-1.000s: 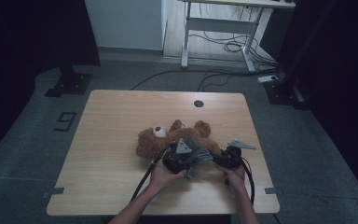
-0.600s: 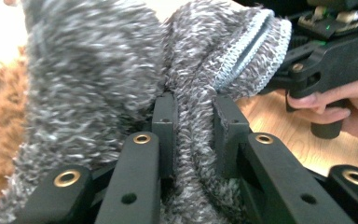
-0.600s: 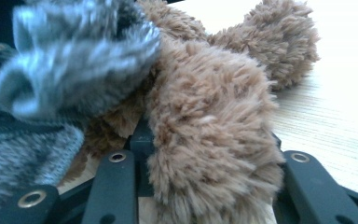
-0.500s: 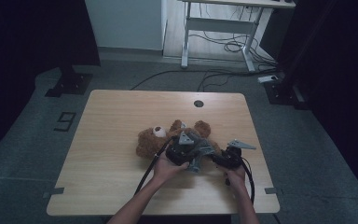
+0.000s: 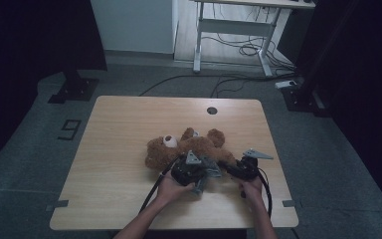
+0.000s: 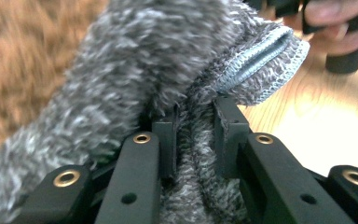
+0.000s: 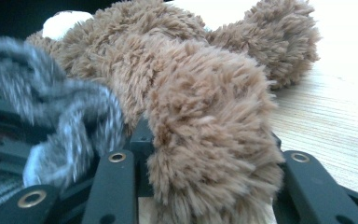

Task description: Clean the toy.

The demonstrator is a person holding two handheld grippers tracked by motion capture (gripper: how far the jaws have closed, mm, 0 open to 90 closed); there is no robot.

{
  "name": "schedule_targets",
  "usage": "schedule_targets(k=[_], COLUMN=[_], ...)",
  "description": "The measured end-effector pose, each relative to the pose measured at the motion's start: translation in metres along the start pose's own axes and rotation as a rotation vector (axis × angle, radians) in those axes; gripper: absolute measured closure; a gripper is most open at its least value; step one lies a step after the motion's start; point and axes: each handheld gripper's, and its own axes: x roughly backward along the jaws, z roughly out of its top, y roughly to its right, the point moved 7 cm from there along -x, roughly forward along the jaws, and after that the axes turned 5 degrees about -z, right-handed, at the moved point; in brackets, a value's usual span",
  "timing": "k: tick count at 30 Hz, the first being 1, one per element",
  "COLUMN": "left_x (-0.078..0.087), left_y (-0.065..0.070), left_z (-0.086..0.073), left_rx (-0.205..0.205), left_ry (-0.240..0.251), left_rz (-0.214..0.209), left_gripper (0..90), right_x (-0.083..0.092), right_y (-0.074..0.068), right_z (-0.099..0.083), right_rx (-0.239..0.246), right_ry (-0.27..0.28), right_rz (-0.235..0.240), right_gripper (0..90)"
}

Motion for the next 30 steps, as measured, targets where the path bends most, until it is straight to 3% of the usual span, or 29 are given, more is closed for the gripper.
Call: schedule_targets(k=[7, 10, 12, 15, 16, 18, 19, 20, 25, 26, 28, 30], left_x=[-0.001, 0.007, 0.025, 0.036, 0.048, 0.052, 0.053, 0.051, 0.044, 0.046, 0.052, 0.060], left_y=[0.000, 0.002, 0.005, 0.004, -0.002, -0.005, -0.009, -0.017, -0.034, -0.041, -0.049, -0.059], left_z=[-0.011, -0.006, 0.008, 0.018, 0.031, 0.036, 0.040, 0.045, 0.042, 0.039, 0.035, 0.031], left_rx=[0.003, -0.007, -0.039, -0.053, -0.059, -0.051, -0.043, -0.039, 0.006, 0.019, -0.010, 0.010], left_ry=[-0.016, 0.012, 0.076, 0.107, 0.142, 0.155, 0.160, 0.135, 0.105, 0.111, 0.094, 0.099], left_rz=[0.004, 0.011, 0.039, 0.059, 0.095, 0.106, 0.114, 0.133, 0.129, 0.143, 0.213, 0.223], left_gripper=[73.1, 73.2, 73.2, 73.1, 73.1, 73.0, 73.0, 73.0, 72.9, 72.9, 73.1, 73.2], right_x=[0.000, 0.000, 0.000, -0.001, -0.001, -0.001, -0.001, -0.001, -0.001, -0.001, -0.001, -0.001], right_y=[0.000, 0.000, 0.001, 0.000, 0.000, 0.000, 0.000, 0.000, 0.000, 0.001, 0.001, 0.001], right_z=[0.000, 0.000, 0.000, 0.000, 0.000, 0.000, 0.000, 0.000, 0.000, 0.000, 0.000, -0.001], right_rx=[0.003, 0.002, -0.006, -0.009, -0.005, -0.005, -0.005, -0.008, -0.003, -0.003, -0.003, -0.006], right_ry=[-0.001, 0.001, 0.004, 0.008, 0.007, 0.006, 0.006, 0.009, 0.006, 0.006, 0.006, 0.005], right_rz=[0.003, 0.005, 0.005, 0.005, 0.001, 0.001, 0.001, 0.003, 0.002, 0.005, 0.008, 0.010], right_gripper=[56.9, 56.9, 56.9, 56.9, 56.9, 56.9, 56.9, 56.9, 56.9, 56.9, 56.8, 56.8])
